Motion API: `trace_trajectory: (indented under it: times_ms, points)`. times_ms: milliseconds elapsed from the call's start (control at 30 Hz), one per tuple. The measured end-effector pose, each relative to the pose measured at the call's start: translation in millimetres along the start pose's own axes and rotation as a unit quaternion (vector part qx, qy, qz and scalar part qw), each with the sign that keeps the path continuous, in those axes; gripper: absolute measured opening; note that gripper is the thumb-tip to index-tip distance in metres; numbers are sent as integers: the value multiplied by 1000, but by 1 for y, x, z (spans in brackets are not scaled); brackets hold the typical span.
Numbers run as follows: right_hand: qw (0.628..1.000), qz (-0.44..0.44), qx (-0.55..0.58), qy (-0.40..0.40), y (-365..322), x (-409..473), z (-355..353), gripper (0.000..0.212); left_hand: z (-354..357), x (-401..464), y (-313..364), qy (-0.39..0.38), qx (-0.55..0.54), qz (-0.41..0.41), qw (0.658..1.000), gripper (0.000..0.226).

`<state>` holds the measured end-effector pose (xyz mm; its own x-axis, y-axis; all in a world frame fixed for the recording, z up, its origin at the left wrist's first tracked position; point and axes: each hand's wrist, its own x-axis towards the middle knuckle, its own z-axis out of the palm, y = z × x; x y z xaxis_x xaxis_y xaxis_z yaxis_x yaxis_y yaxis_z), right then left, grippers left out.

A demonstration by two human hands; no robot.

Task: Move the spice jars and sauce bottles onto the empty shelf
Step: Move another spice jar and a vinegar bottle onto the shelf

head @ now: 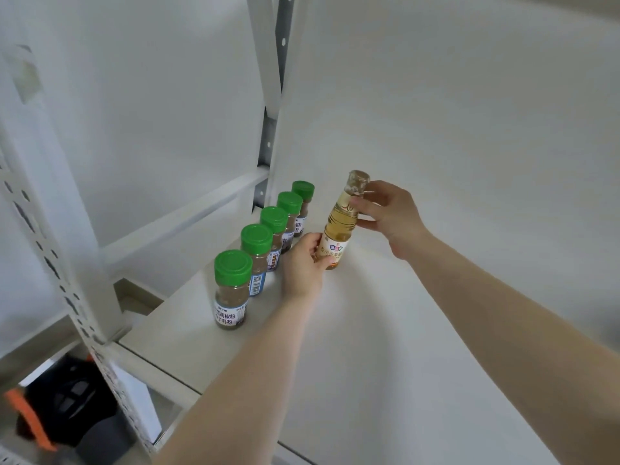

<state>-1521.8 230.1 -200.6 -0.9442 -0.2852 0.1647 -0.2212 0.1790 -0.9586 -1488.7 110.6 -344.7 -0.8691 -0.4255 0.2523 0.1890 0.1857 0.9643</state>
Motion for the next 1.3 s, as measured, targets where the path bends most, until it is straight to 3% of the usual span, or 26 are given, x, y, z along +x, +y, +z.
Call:
trace_trajectory:
  times_ms: [233, 467, 567, 967, 1100, 1167, 1300]
  points:
    - [998, -10, 13, 61, 5, 1, 14, 16, 3, 4, -12, -3, 69, 9, 998, 55]
    - [997, -30, -16, 75, 9, 8, 14, 19, 4, 6, -4, 43, 212, 35, 976, 37]
    - [996, -28, -22, 82, 10, 14, 13, 19, 7, 7, 1, 65, 250, 5, 966, 36]
    - [996, -22, -14, 85, 14, 17, 14, 23, 7, 2, 12, 61, 270, -36, 960, 42]
    - [995, -21, -47, 83, 16, 11, 12, 47, 7, -5, 13, 59, 211, -17, 976, 52]
    - [994, -1, -55, 89, 15, 4, 7, 60, 5, -16, 21, 69, 236, 0, 969, 50]
    - [991, 36, -83, 100, 16, -26, -6, 60, -2, -59, 41, 37, 210, -2, 977, 58]
